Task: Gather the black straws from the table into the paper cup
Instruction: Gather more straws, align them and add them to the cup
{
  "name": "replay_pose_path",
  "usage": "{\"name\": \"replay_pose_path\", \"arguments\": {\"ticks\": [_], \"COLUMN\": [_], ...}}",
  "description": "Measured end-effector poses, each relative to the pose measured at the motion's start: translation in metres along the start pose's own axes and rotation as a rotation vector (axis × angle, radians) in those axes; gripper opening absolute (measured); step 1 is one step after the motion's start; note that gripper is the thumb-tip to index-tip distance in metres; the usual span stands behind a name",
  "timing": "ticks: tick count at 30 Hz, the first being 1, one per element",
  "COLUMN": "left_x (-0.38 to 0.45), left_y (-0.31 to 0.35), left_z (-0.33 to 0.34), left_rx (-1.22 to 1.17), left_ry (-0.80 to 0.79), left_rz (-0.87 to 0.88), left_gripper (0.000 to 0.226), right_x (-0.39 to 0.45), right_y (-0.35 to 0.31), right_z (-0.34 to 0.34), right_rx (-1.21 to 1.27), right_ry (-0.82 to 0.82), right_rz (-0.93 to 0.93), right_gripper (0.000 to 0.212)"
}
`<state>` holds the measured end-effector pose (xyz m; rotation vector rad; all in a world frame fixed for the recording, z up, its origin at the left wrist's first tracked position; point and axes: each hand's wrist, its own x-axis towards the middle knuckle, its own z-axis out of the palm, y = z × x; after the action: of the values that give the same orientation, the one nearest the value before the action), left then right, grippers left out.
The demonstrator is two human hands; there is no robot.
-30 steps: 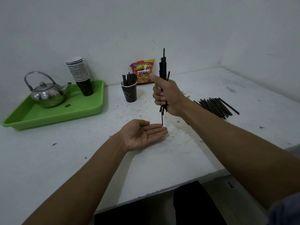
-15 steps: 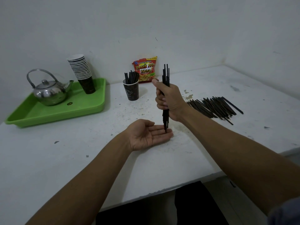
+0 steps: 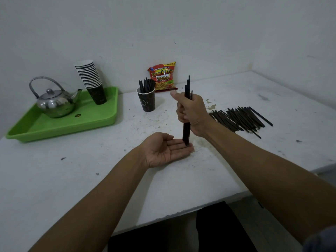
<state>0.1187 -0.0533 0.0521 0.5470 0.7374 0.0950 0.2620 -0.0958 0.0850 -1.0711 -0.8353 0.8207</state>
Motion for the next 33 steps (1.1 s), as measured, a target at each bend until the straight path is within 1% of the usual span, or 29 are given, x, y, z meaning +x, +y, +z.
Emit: {"name": "replay_pose_path", "arguments": {"ticks": [4,8,10,13,15,17,19,22,25,29,33], "left_x": [-0.001,-0.001,-0.001,-0.001,-0.001,-0.001,-0.001,0.0,0.002,0.002,0.003], "left_y": [0.002,0.003,0.003,0.004,0.005,0.005,0.005,0.005,0.008,0.026,0.06], "left_z": [0.0,0.0,0.001,0.002,0.004,0.004,0.004,0.003,0.002,0.002,0.001], "left_rx": [-0.001,-0.007,-0.011,-0.012,-0.009,-0.008,0.0,0.011,0.014,0.076,0.194], "left_ry": [0.005,0.009,0.006,0.004,-0.002,-0.001,0.005,0.013,0.022,0.096,0.242], "left_rz": [0.012,0.019,0.023,0.04,0.048,0.061,0.073,0.073,0.081,0.154,0.295], "left_gripper": [0.047,0.046,0.045,0.044,0.044,0.044,0.044,0.045,0.046,0.044,0.038], "right_x": [-0.005,-0.008,-0.007,-0.006,-0.007,-0.01,-0.014,-0.017,-0.013,0.007,0.04], "right_y": [0.003,0.01,0.008,0.003,0.003,0.006,0.008,0.009,0.006,0.0,-0.004], "right_z": [0.0,-0.002,-0.001,0.0,0.001,0.0,-0.001,0.001,0.005,0.01,0.02], "right_rx": [-0.095,-0.1,-0.081,-0.08,-0.092,-0.129,-0.171,-0.23,-0.209,-0.157,-0.121], "right_ry": [-0.061,-0.023,0.01,0.024,0.017,0.02,0.031,0.051,0.063,0.076,0.088], "right_rz": [-0.023,-0.007,-0.012,-0.034,-0.042,-0.055,-0.066,-0.065,-0.056,-0.048,-0.06], "right_gripper": [0.037,0.05,0.052,0.048,0.041,0.036,0.034,0.04,0.049,0.051,0.05]}}
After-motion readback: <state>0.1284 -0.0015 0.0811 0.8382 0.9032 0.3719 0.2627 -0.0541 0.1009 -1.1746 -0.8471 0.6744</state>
